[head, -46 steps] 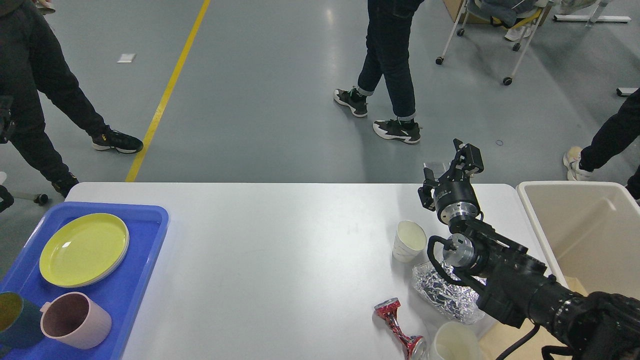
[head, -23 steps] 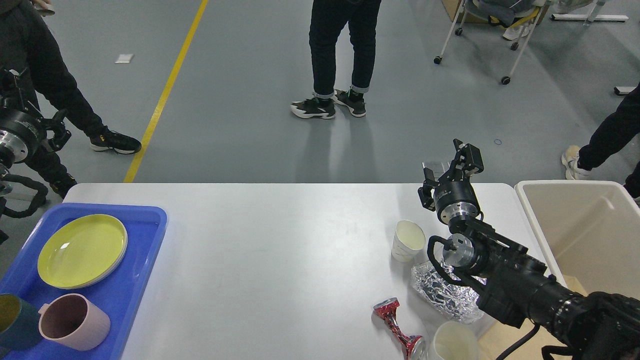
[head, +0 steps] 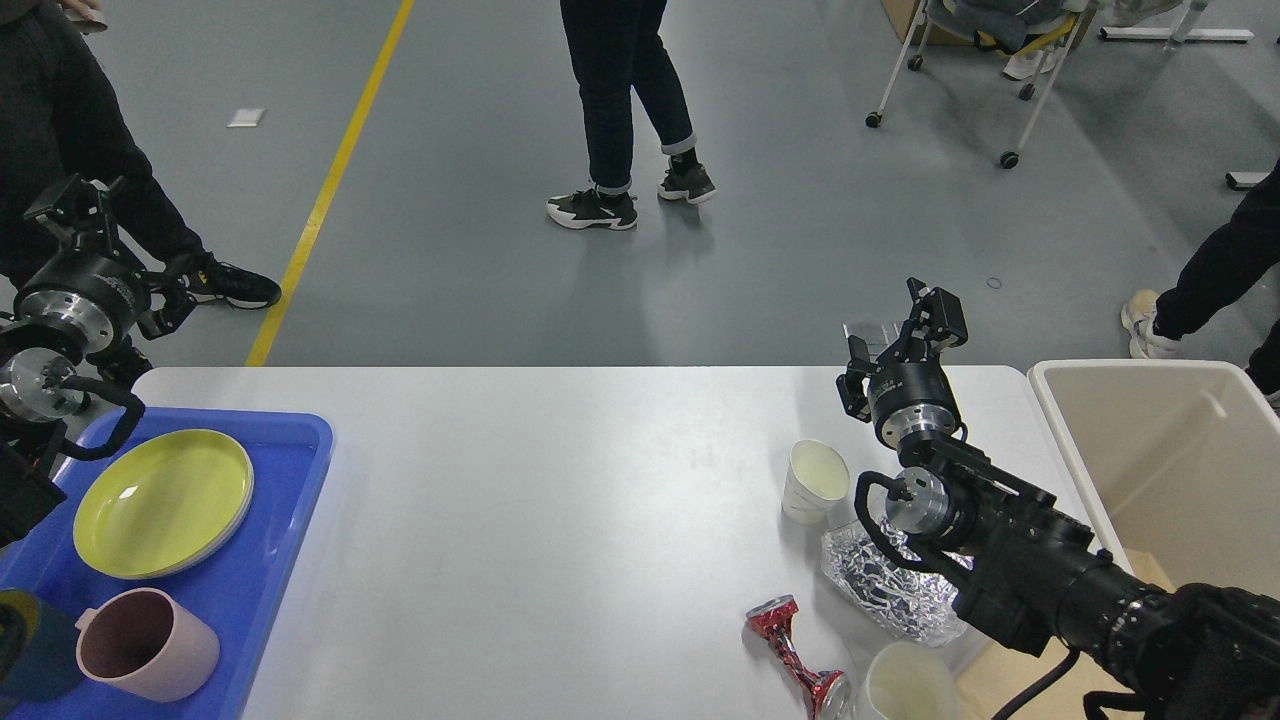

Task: Tidy desktop
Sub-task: 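Release the yellow plate and raise the left gripper above the tray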

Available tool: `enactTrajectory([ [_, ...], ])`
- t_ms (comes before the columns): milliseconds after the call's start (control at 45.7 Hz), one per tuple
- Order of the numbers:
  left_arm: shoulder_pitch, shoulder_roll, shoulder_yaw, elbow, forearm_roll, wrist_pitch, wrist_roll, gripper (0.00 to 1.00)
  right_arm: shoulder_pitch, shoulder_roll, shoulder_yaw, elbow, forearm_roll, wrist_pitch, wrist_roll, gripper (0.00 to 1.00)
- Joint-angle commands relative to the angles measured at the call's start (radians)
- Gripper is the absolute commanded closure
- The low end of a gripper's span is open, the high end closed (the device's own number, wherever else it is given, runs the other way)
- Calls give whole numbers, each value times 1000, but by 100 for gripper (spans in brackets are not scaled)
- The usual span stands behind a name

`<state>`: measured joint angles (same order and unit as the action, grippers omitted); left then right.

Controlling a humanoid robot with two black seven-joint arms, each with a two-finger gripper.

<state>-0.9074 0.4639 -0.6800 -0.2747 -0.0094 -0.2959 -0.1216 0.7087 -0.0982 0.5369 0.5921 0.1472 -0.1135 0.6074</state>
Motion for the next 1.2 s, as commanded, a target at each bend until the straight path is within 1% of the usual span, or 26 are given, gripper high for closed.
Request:
enactTrajectory([
  [0, -2, -39, -1, -1, 0, 0, -4, 4, 0, 0, 0, 0, 0, 0, 0, 0],
  [197, 1, -97, 0, -1, 2, 0, 0, 4, 0, 0, 0, 0, 0, 0, 0, 0],
  [329, 22, -151, -4, 0, 2, 0, -12, 4, 0, 0, 0, 0, 0, 0, 0, 0],
  [416, 24, -156, -6, -1, 2, 0, -35, 4, 0, 0, 0, 0, 0, 0, 0, 0],
  [569, 34, -165, -4, -1, -1, -2, -119, 4, 0, 0, 0, 0, 0, 0, 0, 0],
  [657, 59, -172, 0, -1, 0, -2, -179, 4, 0, 0, 0, 0, 0, 0, 0, 0],
  [767, 62, -179, 2, -1, 0, -2, -266, 4, 0, 0, 0, 0, 0, 0, 0, 0],
  [788, 67, -180, 0, -1, 0, -2, -312, 4, 0, 0, 0, 0, 0, 0, 0, 0],
  [854, 74, -188, -3, -3, 0, -2, -371, 4, 0, 0, 0, 0, 0, 0, 0, 0],
  [898, 76, -185, 4, -3, 2, -2, -382, 4, 0, 0, 0, 0, 0, 0, 0, 0],
  [1051, 76, -191, 4, -11, 6, -6, -388, 4, 0, 0, 0, 0, 0, 0, 0, 0],
  [1117, 82, -195, 4, -11, 6, -15, -408, 4, 0, 0, 0, 0, 0, 0, 0, 0],
  [1183, 84, -208, 4, -11, 6, -15, -441, 4, 0, 0, 0, 0, 0, 0, 0, 0],
])
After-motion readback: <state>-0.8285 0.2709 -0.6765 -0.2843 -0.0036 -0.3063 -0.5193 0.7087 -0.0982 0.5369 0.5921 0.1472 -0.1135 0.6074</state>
